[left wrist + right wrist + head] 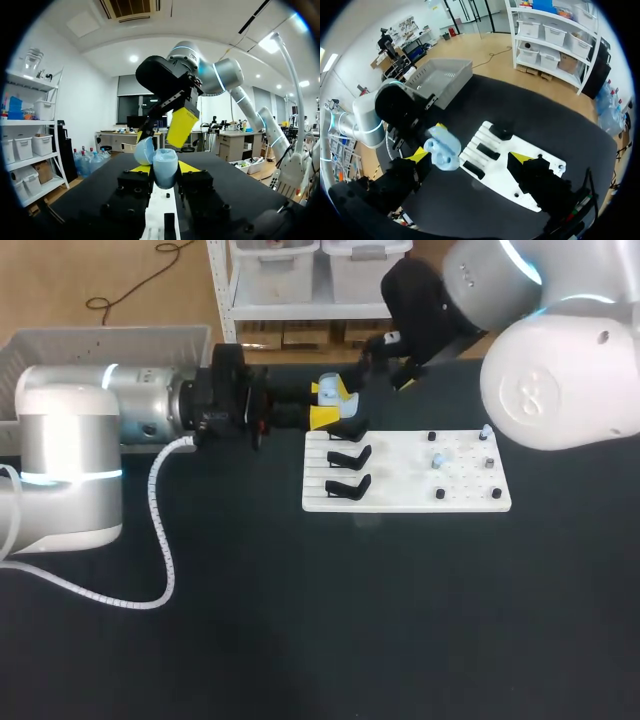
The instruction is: Pick up each earbud case from the left stands, insert the matching earbuds, close the lid, and place the case in the box.
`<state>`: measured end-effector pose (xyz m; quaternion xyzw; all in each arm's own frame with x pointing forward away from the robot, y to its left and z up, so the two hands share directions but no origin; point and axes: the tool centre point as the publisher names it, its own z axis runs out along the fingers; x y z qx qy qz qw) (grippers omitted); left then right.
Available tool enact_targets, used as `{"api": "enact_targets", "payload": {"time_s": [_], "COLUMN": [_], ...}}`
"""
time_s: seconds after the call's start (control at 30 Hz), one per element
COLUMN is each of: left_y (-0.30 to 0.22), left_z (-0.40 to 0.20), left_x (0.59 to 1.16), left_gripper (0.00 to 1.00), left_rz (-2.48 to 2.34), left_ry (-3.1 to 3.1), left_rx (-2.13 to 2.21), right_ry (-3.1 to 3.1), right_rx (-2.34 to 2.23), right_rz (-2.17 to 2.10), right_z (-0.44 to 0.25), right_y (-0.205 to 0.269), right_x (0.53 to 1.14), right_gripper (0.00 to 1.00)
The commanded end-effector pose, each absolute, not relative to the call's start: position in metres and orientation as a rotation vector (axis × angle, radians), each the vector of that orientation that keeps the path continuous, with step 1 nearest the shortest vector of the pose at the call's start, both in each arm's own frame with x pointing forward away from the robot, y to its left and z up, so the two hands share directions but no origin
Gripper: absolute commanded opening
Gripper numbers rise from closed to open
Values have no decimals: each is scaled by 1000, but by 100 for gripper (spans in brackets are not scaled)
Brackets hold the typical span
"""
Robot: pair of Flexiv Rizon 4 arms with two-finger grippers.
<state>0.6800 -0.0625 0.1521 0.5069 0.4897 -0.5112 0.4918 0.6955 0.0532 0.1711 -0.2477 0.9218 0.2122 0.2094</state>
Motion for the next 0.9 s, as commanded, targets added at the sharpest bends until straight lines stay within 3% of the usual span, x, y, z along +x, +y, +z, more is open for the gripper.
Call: {"api": "enact_targets", "payload": {"time_s": [0.03, 0.43, 0.9], "left_y": [-62, -58, -55], "left_z": [151, 154, 154], "left_x": [679, 678, 676], "left_gripper": [0, 0, 0], "left_rz": [-1238, -1227, -1214], "left_ry": [1187, 1155, 1122], "left_rx": [1229, 1224, 1241], "right_ry": [2533, 2512, 2743], "right_rx": [-674, -688, -755], "right_rz": [560, 349, 120], "right_z": [181, 205, 154], "right_y": [49, 4, -62], "right_x": [695, 704, 712], "right_gripper": [100, 100, 100]}}
